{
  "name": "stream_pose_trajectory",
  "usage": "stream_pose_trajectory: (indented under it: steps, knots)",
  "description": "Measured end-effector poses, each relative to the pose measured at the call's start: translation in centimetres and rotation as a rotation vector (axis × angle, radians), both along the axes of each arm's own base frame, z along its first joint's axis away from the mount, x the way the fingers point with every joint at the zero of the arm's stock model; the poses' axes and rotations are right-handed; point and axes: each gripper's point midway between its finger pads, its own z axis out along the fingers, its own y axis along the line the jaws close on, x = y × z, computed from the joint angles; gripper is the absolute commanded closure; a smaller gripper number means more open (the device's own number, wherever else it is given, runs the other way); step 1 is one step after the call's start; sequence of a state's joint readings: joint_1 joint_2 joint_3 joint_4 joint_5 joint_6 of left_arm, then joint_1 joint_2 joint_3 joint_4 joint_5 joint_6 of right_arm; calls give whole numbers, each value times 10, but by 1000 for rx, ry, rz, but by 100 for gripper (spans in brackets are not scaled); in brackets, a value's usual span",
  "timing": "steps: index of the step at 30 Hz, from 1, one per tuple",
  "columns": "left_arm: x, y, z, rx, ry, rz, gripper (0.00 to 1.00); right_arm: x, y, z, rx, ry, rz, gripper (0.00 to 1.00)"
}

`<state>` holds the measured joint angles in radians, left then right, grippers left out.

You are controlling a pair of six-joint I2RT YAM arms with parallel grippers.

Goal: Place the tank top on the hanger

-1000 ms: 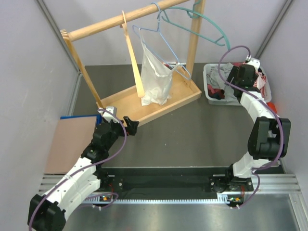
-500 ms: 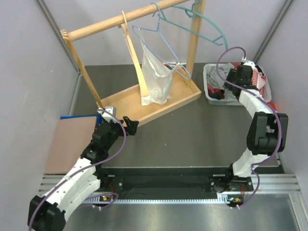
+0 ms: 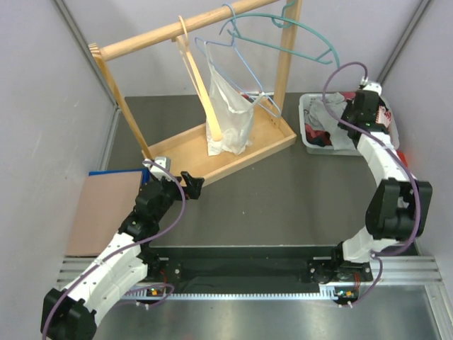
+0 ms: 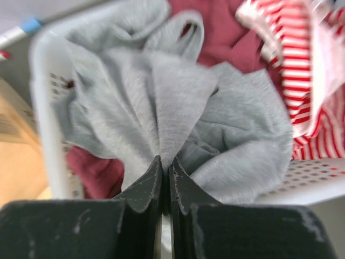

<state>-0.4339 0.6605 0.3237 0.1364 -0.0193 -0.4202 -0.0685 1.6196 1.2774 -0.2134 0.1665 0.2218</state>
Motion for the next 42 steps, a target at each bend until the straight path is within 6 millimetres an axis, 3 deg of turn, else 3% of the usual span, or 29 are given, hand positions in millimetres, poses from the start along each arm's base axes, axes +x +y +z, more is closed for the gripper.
stream_pose_trajectory:
  steps: [3,4,5,6,8,13,17,21,25,29,33,36,39,42]
  knots:
    - [0,0,0,0,1,0,1,-13,0,53,-16,-105,5,100]
    - [0,0,0,0,1,0,1,-19,1,75,-22,-154,6,100]
    - [0,0,-1,1,1,0,1,-31,2,112,-32,-240,7,100]
    - [0,0,-1,1,1,0,1,-38,2,130,-37,-279,7,100]
    - [0,0,-1,1,1,0,1,-61,4,179,-47,-404,7,100]
    - [0,0,-1,1,2,1,1,-149,19,289,-57,-730,34,100]
    - [0,1,-2,3,4,5,1,-211,41,348,-39,-938,126,100]
    - [0,1,-3,3,4,4,1,-232,68,380,-5,-1026,278,100]
    - [0,0,-2,2,1,1,2,-228,103,377,75,-1020,452,100]
    - [1,-2,0,-2,-10,-8,2,-218,151,350,191,-951,627,100]
    - [2,-6,-3,0,-3,-31,3,-217,222,309,302,-834,813,100]
    - [1,-9,-11,13,21,-47,3,-218,262,268,326,-744,872,100]
    - [0,-13,-17,27,37,-71,4,-219,280,216,325,-652,872,100]
    - [-1,-20,-16,24,27,-110,4,-219,281,172,331,-587,837,100]
